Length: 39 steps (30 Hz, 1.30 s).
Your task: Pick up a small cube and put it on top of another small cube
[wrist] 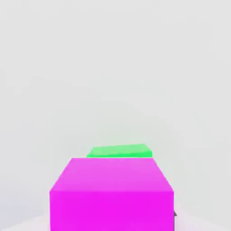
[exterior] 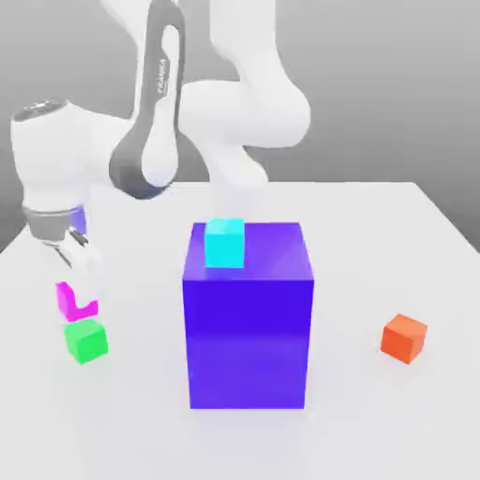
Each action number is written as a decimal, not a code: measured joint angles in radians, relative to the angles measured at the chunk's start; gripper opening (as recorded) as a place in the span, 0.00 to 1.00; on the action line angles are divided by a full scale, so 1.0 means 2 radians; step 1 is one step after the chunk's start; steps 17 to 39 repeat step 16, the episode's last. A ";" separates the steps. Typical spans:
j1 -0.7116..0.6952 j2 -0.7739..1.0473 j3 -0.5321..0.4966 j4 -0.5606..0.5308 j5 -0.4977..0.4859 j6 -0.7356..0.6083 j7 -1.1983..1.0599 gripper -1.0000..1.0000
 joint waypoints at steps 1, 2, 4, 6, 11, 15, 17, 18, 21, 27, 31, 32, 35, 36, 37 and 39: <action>-0.005 0.017 0.012 0.001 0.026 0.015 -0.018 0.00; -0.009 0.028 0.020 0.001 0.041 0.024 -0.029 1.00; -0.009 0.028 0.020 0.001 0.041 0.024 -0.029 1.00; -0.009 0.028 0.020 0.001 0.041 0.024 -0.029 1.00; -0.016 0.000 0.013 0.000 -0.001 0.000 0.000 1.00; -0.038 -0.065 0.019 -0.003 -0.069 -0.058 0.048 1.00; -0.044 -0.080 0.023 -0.004 -0.080 -0.072 0.056 1.00; -0.044 -0.080 0.023 -0.004 -0.080 -0.072 0.056 1.00; -0.044 -0.080 0.023 -0.004 -0.080 -0.072 0.056 1.00; -0.044 -0.080 0.023 -0.004 -0.080 -0.072 0.056 1.00; -0.044 -0.080 0.023 -0.004 -0.080 -0.072 0.056 1.00; -0.044 -0.080 0.023 -0.004 -0.080 -0.072 0.056 1.00; -0.044 -0.080 0.023 -0.004 -0.080 -0.072 0.056 1.00; -0.044 -0.080 0.023 -0.004 -0.080 -0.072 0.056 1.00; -0.044 -0.080 0.023 -0.004 -0.080 -0.072 0.056 1.00; -0.044 -0.080 0.023 -0.004 -0.080 -0.072 0.056 1.00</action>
